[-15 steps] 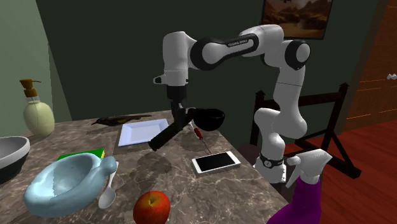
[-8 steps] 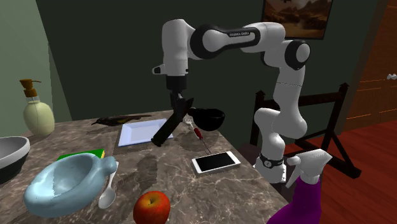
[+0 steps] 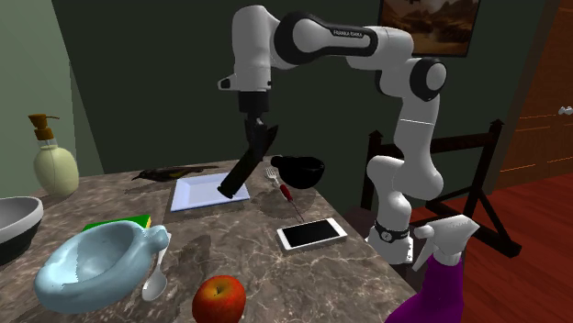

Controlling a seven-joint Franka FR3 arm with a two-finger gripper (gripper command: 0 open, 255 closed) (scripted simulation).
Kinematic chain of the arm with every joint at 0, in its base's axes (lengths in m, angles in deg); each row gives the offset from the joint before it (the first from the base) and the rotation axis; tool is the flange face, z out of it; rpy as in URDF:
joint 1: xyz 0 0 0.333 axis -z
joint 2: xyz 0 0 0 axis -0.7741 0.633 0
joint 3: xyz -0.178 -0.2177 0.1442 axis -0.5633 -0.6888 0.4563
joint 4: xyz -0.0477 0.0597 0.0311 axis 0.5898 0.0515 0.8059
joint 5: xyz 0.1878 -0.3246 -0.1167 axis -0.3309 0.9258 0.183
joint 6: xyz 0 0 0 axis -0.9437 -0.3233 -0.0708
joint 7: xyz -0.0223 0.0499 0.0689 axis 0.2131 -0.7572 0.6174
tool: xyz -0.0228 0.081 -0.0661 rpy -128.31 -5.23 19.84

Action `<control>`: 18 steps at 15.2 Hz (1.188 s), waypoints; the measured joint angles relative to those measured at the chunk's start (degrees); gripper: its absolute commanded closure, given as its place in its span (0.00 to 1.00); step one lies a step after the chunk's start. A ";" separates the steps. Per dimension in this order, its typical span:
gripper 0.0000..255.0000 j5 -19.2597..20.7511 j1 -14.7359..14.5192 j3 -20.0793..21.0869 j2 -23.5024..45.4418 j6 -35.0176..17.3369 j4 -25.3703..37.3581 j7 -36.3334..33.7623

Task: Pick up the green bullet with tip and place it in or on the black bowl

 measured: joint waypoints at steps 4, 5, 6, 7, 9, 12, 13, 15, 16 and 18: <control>1.00 -0.29 0.00 -0.13 0.94 3.30 4.18 0.04; 1.00 -0.43 0.00 -0.20 1.40 4.13 5.45 0.09; 1.00 -0.46 0.02 -0.25 1.49 4.77 6.17 0.12; 1.00 -0.23 0.11 -0.28 0.81 4.99 5.74 0.22; 1.00 0.85 0.54 -0.45 -2.42 5.60 3.25 0.68; 1.00 2.55 1.61 -1.14 -7.23 6.43 -0.56 2.13; 1.00 3.21 1.93 -1.13 -9.25 6.63 -2.26 2.31; 1.00 4.62 2.78 -1.29 -13.38 7.21 -5.63 2.99; 1.00 5.26 3.29 -1.79 -14.82 7.82 -6.40 3.86; 1.00 6.43 4.10 -1.86 -18.30 8.54 -9.00 4.41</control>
